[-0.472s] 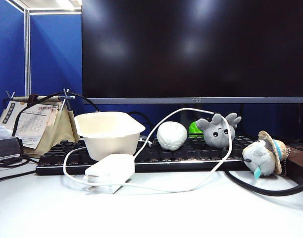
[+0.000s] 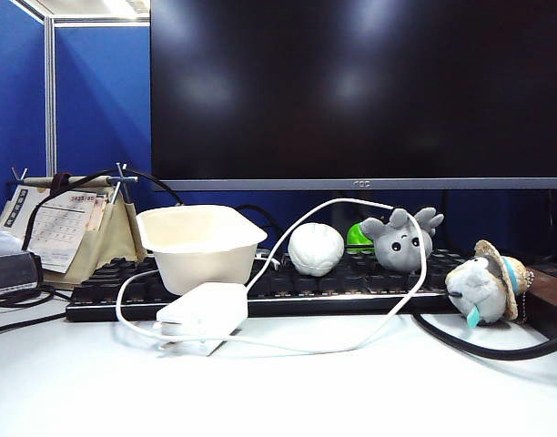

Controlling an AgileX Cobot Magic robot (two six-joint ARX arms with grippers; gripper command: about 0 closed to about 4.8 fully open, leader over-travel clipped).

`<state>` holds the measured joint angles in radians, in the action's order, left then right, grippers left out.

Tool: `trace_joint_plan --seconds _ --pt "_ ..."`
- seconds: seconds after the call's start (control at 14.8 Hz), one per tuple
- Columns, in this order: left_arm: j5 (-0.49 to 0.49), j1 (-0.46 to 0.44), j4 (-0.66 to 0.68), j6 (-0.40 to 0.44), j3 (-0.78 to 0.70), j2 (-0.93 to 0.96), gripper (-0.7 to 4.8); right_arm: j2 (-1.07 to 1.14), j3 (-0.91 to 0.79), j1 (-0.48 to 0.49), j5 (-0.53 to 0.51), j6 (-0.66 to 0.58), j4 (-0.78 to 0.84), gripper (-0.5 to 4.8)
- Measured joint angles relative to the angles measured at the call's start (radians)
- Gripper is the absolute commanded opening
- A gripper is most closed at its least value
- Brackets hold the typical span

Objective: Identity fluffy octopus among items on the table, put them into the paper lunch box.

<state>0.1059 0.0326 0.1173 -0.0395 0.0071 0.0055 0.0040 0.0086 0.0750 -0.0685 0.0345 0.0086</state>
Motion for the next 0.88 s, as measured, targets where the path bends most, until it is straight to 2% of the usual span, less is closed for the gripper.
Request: trace_joint_plan --seconds 0.34,0.47,0.54,0.61,0.74,0.81,0.88 --pt "-0.024 0.0 -0.006 0.0 0.0 0.0 -0.04 0.0 0.0 0.0 -0.024 -0.008 0.003 -0.06" --pt "-0.1 0.0 -0.07 0.0 0.0 0.0 -0.04 0.0 0.0 0.0 -0.112 -0.033 0.033 -0.06" --pt "-0.175 0.0 -0.163 -0.001 0.0 0.0 -0.04 0.0 0.0 0.0 -0.2 -0.058 0.099 -0.06" --pt "-0.222 0.0 -0.246 -0.01 0.0 0.0 -0.03 0.0 0.0 0.0 -0.237 -0.079 0.173 -0.06" --pt "-0.242 0.0 -0.373 -0.102 0.004 0.0 0.03 0.0 0.002 0.0 -0.257 -0.153 0.336 -0.06" --pt "-0.242 0.0 -0.38 -0.139 0.019 0.0 0.34 0.0 0.021 0.0 -0.259 -0.193 0.337 -0.06" --pt "-0.245 0.0 -0.375 -0.171 0.041 0.0 0.4 0.0 0.054 0.0 -0.269 -0.209 0.318 -0.06"
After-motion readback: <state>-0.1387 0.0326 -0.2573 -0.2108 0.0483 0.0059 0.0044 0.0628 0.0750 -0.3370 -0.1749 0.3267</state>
